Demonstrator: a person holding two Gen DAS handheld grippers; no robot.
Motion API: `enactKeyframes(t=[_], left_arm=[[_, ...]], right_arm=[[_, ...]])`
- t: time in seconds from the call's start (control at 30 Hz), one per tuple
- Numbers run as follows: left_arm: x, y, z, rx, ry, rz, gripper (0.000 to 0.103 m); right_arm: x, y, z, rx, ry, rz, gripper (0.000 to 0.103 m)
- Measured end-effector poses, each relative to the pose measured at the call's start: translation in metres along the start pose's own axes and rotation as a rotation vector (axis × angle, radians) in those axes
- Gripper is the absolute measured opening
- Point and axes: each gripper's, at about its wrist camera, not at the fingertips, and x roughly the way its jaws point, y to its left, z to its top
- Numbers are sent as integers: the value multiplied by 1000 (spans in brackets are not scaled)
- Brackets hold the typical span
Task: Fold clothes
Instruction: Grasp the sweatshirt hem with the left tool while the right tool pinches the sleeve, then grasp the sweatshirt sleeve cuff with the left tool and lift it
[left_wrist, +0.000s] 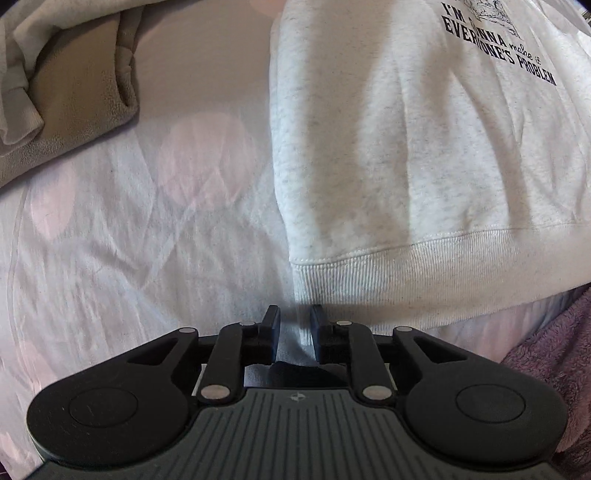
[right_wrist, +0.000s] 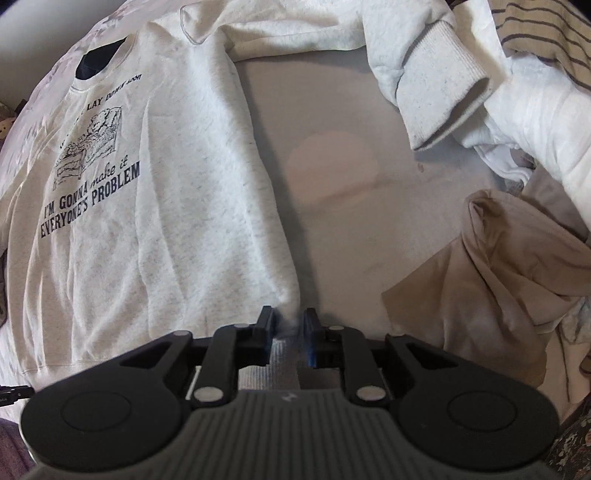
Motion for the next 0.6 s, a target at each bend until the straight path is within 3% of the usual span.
enactKeyframes(t=[0.07, 0.2, 0.37, 0.47, 0.53, 0.6], left_arm=[[-14, 7, -6, -23, -68, -37, 17], [-59, 28, -23, -37, -265, -94, 31], [-105, 61, -23, -53, -453, 35, 31], [-111, 85, -13, -86, -523, 99, 32], [-107, 96, -10, -102, -561, 127, 45], [-103, 108, -6, -119, -600, 155, 48]], right_arm=[[-9, 4, -4, -5, -63, -29, 29], [-36, 10, -15, -25, -246, -57, 45], [-54, 19, -20, 5, -384, 12, 52], [-49, 33, -20, 2, -403, 31, 61], [-41, 49, -18, -40, -406, -4, 61], [-40, 47, -18, -47, -409, -4, 61]])
